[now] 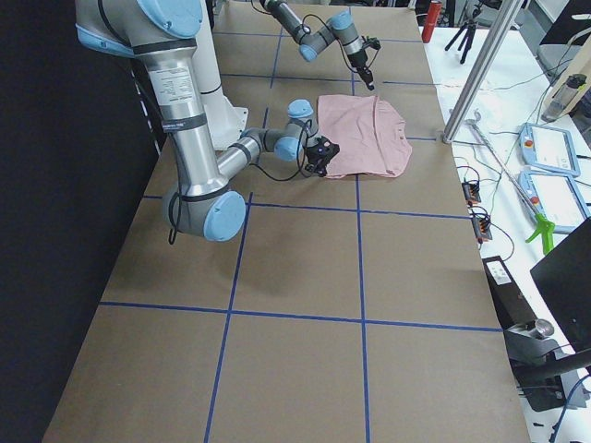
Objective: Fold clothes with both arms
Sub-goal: 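Grasp the folded shirt's side with the right gripper and drag it toward the robot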
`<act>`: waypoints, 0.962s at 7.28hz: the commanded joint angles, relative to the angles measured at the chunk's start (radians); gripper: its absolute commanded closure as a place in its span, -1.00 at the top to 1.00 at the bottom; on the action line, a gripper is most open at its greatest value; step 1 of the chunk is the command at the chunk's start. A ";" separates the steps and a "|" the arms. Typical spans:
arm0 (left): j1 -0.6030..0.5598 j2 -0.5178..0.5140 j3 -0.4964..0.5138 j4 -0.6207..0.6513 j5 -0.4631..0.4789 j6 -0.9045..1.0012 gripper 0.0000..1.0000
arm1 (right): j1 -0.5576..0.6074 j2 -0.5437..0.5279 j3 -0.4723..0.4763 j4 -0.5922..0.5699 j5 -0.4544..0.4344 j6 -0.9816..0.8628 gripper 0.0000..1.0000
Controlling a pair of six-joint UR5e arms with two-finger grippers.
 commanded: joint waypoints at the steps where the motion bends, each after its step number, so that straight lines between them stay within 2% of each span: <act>1: 0.000 0.003 -0.022 0.002 -0.004 -0.005 -0.32 | -0.041 -0.113 0.154 -0.008 0.022 0.000 -1.00; 3: 0.003 0.019 -0.107 0.012 -0.016 -0.020 -0.32 | -0.188 -0.270 0.398 -0.026 0.098 0.027 -1.00; 4: 0.003 0.048 -0.154 0.014 -0.098 -0.056 -0.27 | -0.262 -0.321 0.492 -0.034 0.163 0.079 -1.00; 5: 0.002 0.064 -0.171 0.011 -0.176 -0.083 -0.12 | -0.343 -0.367 0.561 -0.034 0.209 0.130 -1.00; 6: 0.003 0.064 -0.200 0.012 -0.180 -0.162 -0.11 | -0.450 -0.384 0.577 -0.034 0.213 0.156 -1.00; 7: 0.012 0.102 -0.246 0.011 -0.180 -0.220 -0.15 | -0.528 -0.418 0.575 -0.034 0.203 0.158 0.16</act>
